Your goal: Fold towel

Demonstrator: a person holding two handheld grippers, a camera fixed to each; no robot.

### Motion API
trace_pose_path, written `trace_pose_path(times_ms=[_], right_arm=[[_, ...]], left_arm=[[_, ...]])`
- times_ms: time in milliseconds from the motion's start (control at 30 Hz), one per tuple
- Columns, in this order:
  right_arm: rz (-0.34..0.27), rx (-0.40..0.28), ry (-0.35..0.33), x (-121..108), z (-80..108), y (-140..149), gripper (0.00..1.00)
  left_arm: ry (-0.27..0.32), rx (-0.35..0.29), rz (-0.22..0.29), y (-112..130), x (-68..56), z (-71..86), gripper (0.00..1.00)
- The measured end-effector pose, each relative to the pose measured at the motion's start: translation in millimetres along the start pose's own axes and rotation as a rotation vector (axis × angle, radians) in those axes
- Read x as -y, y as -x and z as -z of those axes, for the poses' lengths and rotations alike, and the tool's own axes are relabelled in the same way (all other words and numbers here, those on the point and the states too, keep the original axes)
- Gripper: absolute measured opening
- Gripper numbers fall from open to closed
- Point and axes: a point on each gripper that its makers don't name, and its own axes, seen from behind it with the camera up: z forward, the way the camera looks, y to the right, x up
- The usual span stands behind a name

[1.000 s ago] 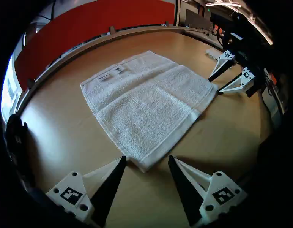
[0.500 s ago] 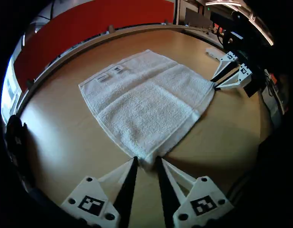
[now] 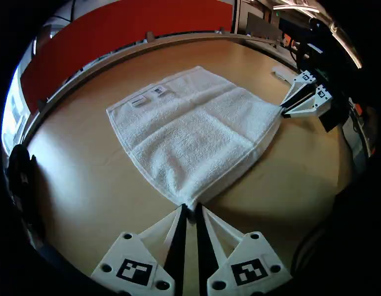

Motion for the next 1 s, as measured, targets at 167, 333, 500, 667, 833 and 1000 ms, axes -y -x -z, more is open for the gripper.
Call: trace_pose_path(times_ms=[167, 333, 500, 667, 833, 1000], right_arm=[[0.002, -0.016, 0.003, 1, 9.9, -7, 0.17], [0.013, -0.027, 0.001, 4, 21.9, -14, 0.17], [0.019, -0.034, -0.003, 9, 33.7, -19, 0.17], [0.003, -0.046, -0.001, 11, 43.6, -24, 0.17], [-0.008, -0.056, -0.004, 15, 54.7, -31, 0.17], [0.001, -0.061, -0.008, 20, 67.1, -36, 0.17]], left_arm=[[-0.003, -0.014, 0.013, -6, -2.2, 9.6, 0.13], [-0.001, -0.022, 0.024, -11, -6.3, 21.8, 0.13], [0.004, -0.026, 0.039, -15, -12.0, 36.3, 0.13], [0.011, -0.029, 0.056, -19, -18.3, 50.9, 0.13], [0.02, -0.031, 0.069, -21, -24.6, 63.5, 0.13], [0.025, -0.032, 0.083, -22, -29.2, 75.0, 0.13]])
